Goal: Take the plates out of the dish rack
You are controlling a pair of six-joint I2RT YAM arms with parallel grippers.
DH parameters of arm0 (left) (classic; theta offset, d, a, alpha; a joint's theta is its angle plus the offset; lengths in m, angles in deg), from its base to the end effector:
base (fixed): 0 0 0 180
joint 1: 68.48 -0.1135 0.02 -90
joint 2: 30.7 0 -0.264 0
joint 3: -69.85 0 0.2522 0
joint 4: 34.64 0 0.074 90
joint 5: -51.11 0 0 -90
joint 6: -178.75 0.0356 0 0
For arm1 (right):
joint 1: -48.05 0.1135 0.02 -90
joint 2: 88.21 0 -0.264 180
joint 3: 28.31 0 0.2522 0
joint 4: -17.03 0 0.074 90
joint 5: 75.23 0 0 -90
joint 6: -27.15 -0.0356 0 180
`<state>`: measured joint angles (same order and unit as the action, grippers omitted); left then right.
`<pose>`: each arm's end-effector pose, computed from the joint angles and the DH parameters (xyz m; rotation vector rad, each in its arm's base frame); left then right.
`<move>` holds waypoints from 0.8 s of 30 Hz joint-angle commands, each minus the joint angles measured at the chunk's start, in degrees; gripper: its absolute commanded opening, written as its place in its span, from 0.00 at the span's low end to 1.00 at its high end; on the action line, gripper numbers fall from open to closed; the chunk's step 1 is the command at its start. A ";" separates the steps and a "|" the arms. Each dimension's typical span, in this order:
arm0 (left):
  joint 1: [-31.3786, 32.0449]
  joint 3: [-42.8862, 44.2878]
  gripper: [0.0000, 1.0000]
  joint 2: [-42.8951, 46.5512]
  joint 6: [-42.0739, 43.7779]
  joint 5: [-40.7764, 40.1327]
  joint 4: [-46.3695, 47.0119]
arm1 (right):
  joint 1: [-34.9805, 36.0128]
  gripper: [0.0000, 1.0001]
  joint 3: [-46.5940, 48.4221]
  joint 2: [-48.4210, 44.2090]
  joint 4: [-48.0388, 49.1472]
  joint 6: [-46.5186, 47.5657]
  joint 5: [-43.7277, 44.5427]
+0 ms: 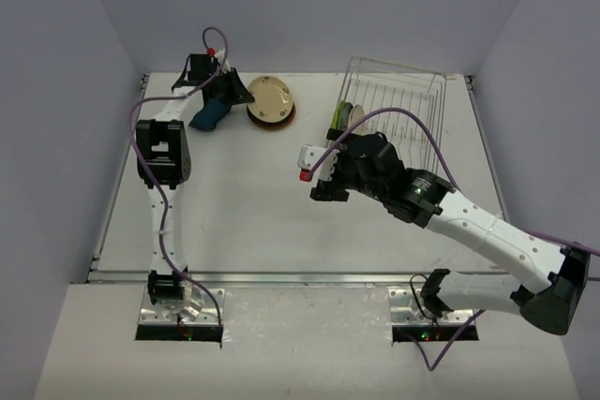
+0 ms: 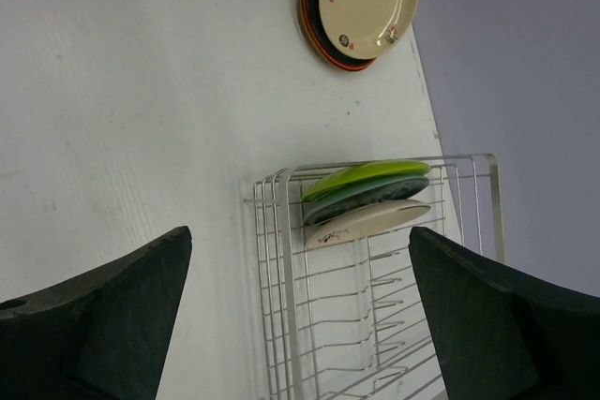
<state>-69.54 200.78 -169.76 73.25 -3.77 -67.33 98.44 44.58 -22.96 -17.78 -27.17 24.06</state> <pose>0.5474 -0.0104 0.1834 -0.0016 2.2592 -0.8305 0.1680 0.1940 0.3369 -1.3155 1.5570 -0.0049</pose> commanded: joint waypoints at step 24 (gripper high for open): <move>10.16 -29.27 1.00 49.51 26.03 -47.42 15.96 | -28.99 0.85 35.77 32.55 -12.43 -59.56 -10.26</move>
<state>-62.56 179.63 -129.14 91.09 -41.57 -59.32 71.69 76.48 6.55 -29.09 -79.48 16.61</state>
